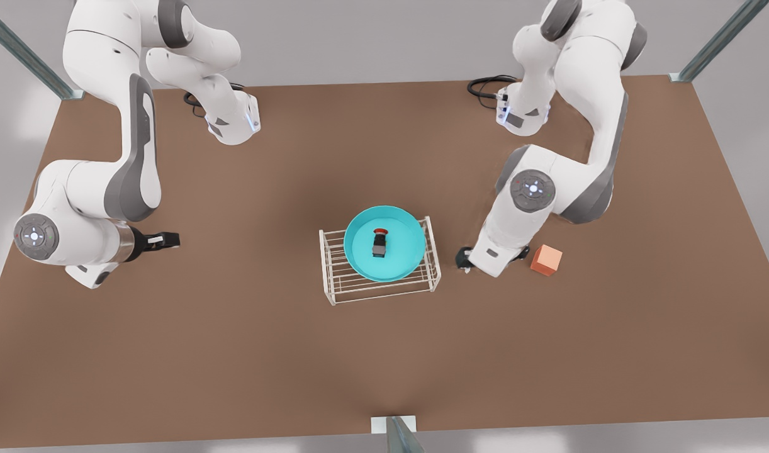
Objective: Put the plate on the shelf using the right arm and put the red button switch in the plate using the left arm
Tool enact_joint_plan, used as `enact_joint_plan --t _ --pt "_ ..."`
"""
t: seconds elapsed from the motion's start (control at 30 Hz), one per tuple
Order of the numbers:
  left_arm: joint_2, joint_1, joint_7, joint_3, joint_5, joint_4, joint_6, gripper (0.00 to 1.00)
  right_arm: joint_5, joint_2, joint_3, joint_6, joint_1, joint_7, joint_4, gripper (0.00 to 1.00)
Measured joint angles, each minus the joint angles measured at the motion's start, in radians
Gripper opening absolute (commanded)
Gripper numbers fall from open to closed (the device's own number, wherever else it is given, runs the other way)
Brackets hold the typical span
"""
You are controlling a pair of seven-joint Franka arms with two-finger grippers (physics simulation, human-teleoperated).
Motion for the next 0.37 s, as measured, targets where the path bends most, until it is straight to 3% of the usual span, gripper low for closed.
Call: enact_joint_plan --t 0.1,0.13,0.17,0.2,0.37 --pt "-0.039 0.124 0.062 0.093 -0.024 0.045 -0.105 1.00 0.000 0.004 0.000 0.000 0.000 -0.004 0.000 1.00" --pt "-0.144 0.075 0.096 0.244 -0.077 -0.089 -0.108 1.00 0.000 0.004 0.000 0.000 0.000 -0.006 0.000 1.00" --pt "-0.286 0.043 0.126 0.326 -0.116 -0.292 -0.084 1.00 0.000 0.005 0.000 0.000 0.000 -0.007 0.000 1.00" --pt "-0.358 0.032 0.152 0.357 -0.139 -0.390 -0.064 1.00 0.000 0.005 0.000 0.000 0.000 -0.008 0.000 1.00" --pt "-0.377 -0.037 0.258 0.312 -0.158 -0.403 -0.056 1.00 0.000 0.007 0.000 0.000 0.000 -0.013 0.000 1.00"
